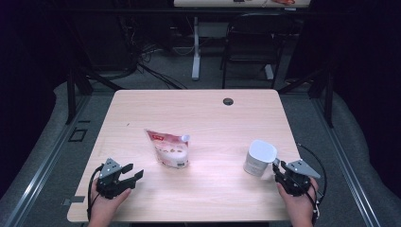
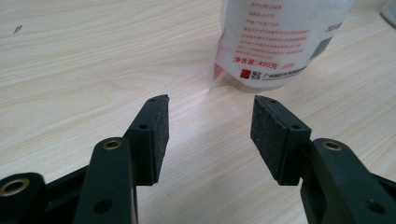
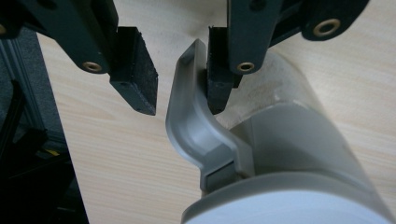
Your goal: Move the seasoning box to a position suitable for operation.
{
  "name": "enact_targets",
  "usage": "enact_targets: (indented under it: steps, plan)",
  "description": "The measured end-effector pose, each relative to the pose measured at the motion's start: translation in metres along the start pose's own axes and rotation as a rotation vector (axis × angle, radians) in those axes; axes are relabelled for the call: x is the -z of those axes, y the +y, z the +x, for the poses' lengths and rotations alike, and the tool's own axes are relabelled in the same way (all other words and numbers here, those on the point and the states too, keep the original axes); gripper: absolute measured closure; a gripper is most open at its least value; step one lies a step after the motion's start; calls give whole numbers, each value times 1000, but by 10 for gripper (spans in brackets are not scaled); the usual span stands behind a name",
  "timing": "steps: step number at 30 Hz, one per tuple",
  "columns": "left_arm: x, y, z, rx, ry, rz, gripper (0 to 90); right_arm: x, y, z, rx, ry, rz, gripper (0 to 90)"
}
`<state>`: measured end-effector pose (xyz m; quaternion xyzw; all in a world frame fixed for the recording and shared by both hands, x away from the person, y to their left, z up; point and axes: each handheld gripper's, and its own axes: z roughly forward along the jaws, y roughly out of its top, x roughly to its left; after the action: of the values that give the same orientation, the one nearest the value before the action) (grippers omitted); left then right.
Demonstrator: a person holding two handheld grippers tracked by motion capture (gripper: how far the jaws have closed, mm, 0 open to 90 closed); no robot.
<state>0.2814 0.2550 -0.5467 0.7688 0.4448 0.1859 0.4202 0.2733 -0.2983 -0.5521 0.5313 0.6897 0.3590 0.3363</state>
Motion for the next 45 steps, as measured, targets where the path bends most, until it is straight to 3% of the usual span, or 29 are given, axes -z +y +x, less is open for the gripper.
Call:
enact_targets:
  steps: [5,8,14,22,31,39,45]
  plan:
    - [0,-1,1,10,4,-1,474,-11,7,4,35,4,-15,671]
    - [0,-1,2,9,2,0,473,-14,10,6,69,-18,2,691]
    - [1,-1,2,9,3,1,474,-14,10,6,88,-23,6,708]
    - [1,-1,2,7,0,0,474,-12,11,10,107,-19,-16,711]
    - [2,-1,2,7,-1,0,474,-11,10,11,96,-11,-41,711]
    - [2,-1,1,3,0,-1,474,-9,11,18,110,22,-53,712]
    - [2,0,-2,-2,-11,-11,474,-9,13,29,146,81,-64,713]
